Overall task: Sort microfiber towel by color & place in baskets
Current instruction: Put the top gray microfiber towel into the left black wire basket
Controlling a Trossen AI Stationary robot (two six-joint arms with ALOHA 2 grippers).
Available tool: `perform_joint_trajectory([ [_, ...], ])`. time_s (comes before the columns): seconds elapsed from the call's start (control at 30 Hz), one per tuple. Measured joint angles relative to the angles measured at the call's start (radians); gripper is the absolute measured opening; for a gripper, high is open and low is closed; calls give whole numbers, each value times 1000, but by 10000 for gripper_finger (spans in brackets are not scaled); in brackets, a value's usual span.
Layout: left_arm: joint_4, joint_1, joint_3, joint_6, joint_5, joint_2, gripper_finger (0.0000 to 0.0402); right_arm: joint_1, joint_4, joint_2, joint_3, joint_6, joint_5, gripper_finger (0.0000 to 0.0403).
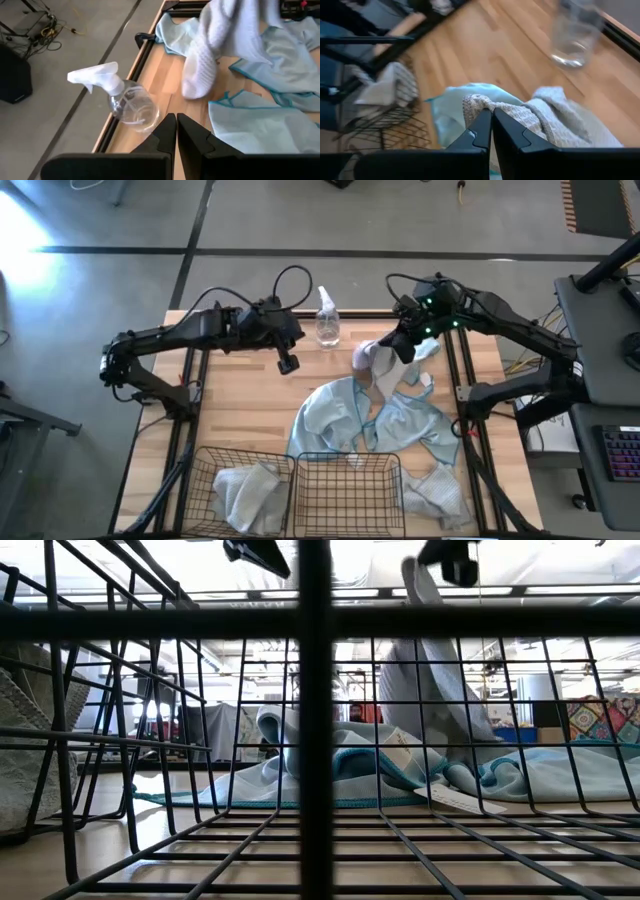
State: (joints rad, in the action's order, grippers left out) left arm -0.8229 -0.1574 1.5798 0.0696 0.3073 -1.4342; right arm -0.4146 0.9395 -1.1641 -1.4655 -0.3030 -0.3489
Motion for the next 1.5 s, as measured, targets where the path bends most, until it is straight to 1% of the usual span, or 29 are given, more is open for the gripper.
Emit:
perform_joint_trajectory([
  [0.3,-198,-2,147,3,2,0,0,181,-177,-1,-52,-122,1,9],
  [0.57,-269,-7,239,13,92,0,0,323,-363,-12,-52,-190,9,9],
  [0.7,-276,-13,277,26,97,0,0,382,-474,-31,-52,-208,12,9],
  [1.13,-277,-60,370,27,104,0,0,477,-667,-140,-52,-223,-2,9],
  [1.23,-270,-80,372,27,104,0,0,507,-758,-170,-52,-229,-3,9],
  [1.3,-270,-97,372,26,104,0,0,524,-835,-190,-52,-263,-8,9],
  [1.5,-270,-138,370,-2,104,0,0,565,-1061,-254,-52,-372,-97,9],
])
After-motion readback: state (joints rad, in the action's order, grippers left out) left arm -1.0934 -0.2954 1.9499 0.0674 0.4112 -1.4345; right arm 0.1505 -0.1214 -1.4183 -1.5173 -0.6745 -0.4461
